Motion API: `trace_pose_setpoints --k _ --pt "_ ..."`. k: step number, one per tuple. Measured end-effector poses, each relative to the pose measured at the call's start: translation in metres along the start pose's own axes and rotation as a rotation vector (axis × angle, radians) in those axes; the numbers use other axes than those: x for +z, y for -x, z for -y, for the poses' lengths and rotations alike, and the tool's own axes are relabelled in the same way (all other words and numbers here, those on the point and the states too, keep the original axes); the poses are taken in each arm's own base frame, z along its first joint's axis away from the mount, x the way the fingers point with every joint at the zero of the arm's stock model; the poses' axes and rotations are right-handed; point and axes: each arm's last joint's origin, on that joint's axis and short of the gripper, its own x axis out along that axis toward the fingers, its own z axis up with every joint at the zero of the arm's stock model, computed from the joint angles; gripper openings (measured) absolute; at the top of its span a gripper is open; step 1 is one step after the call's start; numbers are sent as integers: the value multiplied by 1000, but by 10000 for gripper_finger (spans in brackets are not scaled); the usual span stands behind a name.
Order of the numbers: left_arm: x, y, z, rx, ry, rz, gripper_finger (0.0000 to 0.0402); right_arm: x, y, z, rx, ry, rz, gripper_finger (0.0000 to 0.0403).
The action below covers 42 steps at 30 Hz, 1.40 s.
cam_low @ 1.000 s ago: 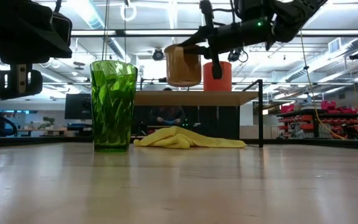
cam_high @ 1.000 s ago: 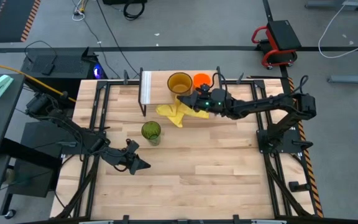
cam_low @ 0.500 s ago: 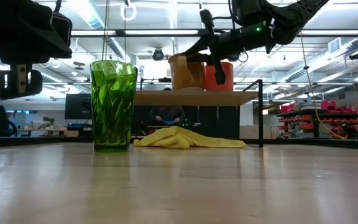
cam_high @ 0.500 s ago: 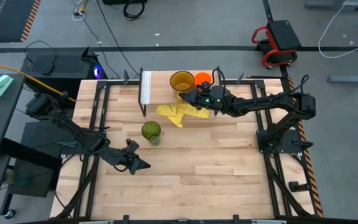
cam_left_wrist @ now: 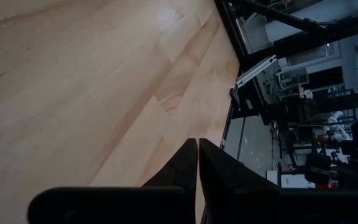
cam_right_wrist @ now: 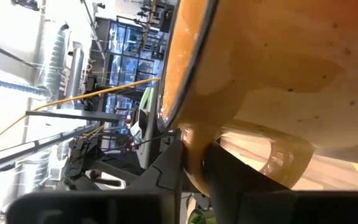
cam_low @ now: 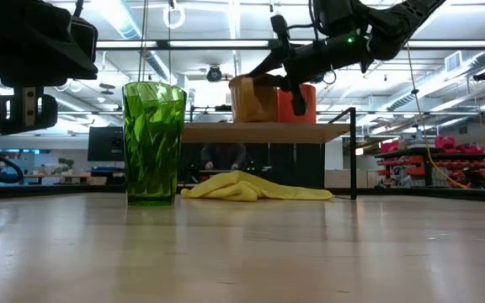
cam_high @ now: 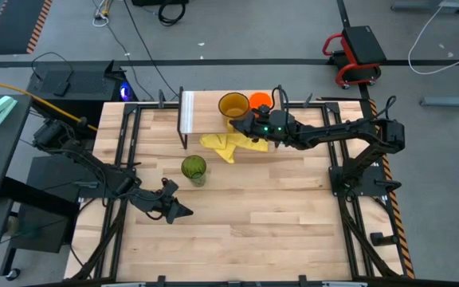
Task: Stack small to large cups/mugs on shelf
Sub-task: Put the yellow mug on the shelf
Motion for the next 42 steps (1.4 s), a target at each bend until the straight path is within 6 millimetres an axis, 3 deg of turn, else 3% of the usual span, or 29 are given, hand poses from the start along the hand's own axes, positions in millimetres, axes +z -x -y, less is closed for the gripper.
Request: trace_pose_setpoints --k 4,15,31,42 --pt "0 0 0 0 0 0 20 0 0 0 0 1 0 84" --pt "0 0 0 3 5 15 19 -2 0 0 -7 2 20 73" --pt "1 0 0 4 1 19 17 -15 2 -2 -26 36 55 132" --pt "1 0 0 4 -4 18 18 -26 4 -4 -26 52 60 139"
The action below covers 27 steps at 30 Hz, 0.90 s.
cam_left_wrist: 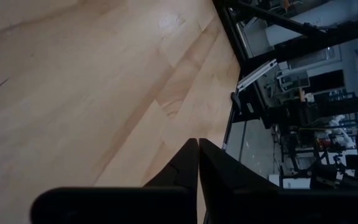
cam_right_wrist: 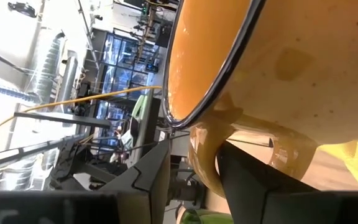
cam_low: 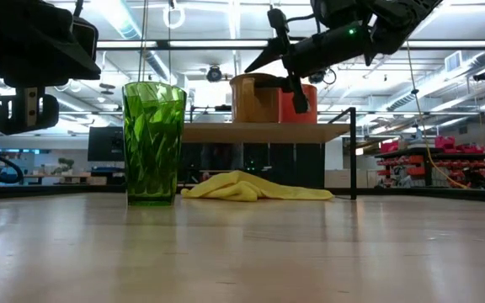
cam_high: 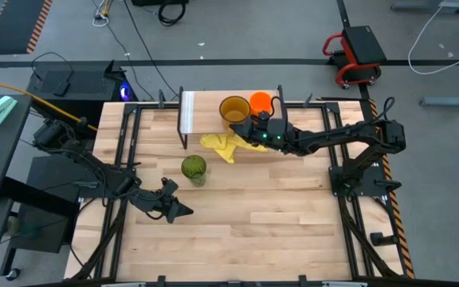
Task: Stack small to large cups/mugs on shelf
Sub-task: Put the yellow mug on the shelf
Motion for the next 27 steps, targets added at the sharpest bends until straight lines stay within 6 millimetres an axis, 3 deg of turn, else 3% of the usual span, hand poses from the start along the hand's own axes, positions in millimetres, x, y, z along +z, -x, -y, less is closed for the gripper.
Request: trace_pose_setpoints --k 27 --pt "0 0 0 1 4 3 17 12 -3 3 -12 22 44 159"
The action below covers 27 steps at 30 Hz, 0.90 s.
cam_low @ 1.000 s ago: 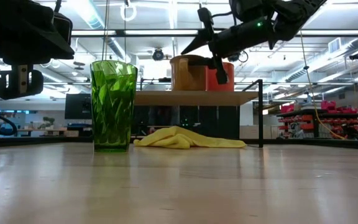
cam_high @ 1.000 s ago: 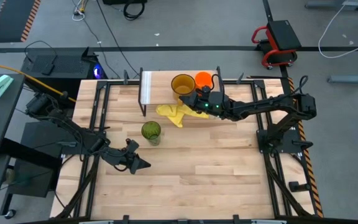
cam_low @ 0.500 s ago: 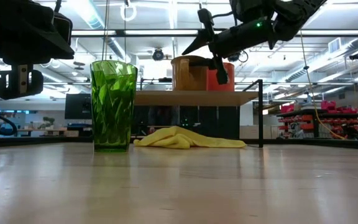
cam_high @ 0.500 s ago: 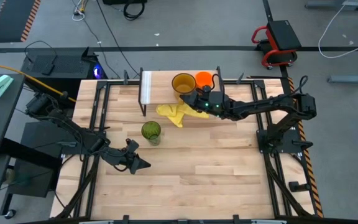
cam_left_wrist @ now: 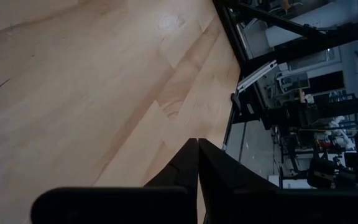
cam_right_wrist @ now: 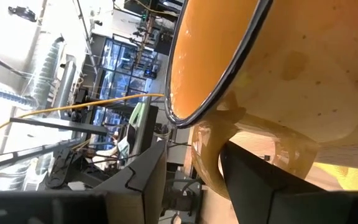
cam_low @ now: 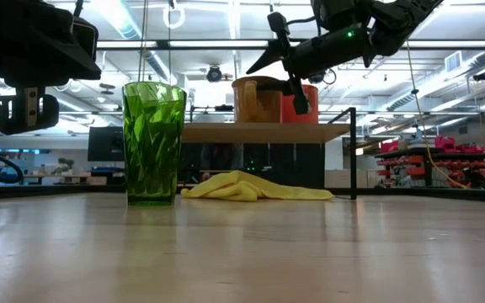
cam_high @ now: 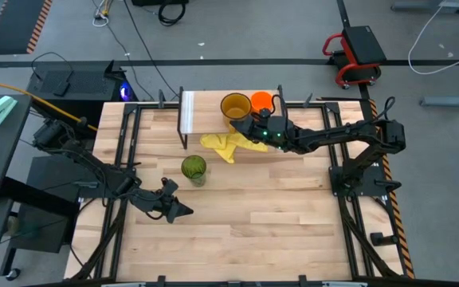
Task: Stack small to large cups/mugs on shelf
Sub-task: Put the yellow mug on the shelf
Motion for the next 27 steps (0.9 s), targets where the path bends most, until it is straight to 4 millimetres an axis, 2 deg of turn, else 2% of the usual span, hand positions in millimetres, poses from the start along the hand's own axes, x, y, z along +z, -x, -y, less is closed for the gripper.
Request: trace_pose_setpoints --k 27 --pt "0 0 -1 15 -17 -3 24 -14 5 -2 -38 42 62 160"
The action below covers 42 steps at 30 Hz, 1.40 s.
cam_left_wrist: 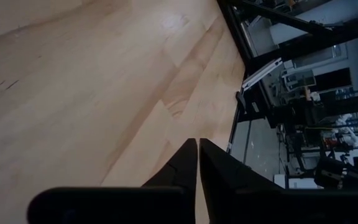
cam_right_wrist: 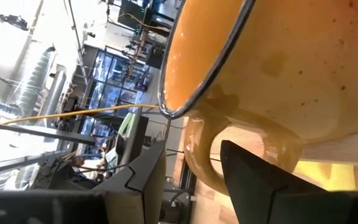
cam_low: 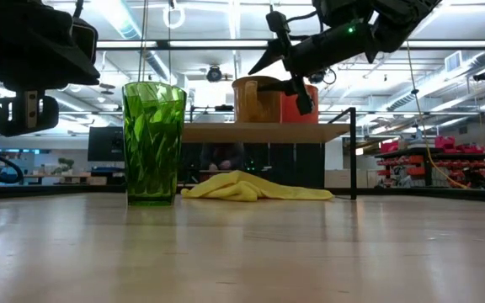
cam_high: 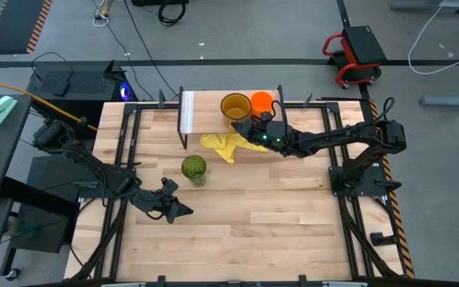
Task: Stack small to large cups/mugs on shelf
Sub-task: Put the yellow mug on the shelf
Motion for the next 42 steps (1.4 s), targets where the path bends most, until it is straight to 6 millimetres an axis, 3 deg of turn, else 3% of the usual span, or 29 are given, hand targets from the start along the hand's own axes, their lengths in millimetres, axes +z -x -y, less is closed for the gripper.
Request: trace_pose_setpoints --k 18,27,33,37,42 --pt "0 0 0 2 0 -1 29 -15 12 -8 2 48 11 160" --pt "0 0 0 2 -16 -1 21 -9 54 -27 -81 150 39 160" --pt "0 0 -1 6 -18 -2 29 -9 87 -48 -16 199 20 155" --pt "0 0 0 0 -16 -1 32 -11 108 -68 9 294 17 129" --pt "5 -1 3 -38 7 27 24 0 122 -96 -88 584 -5 63"
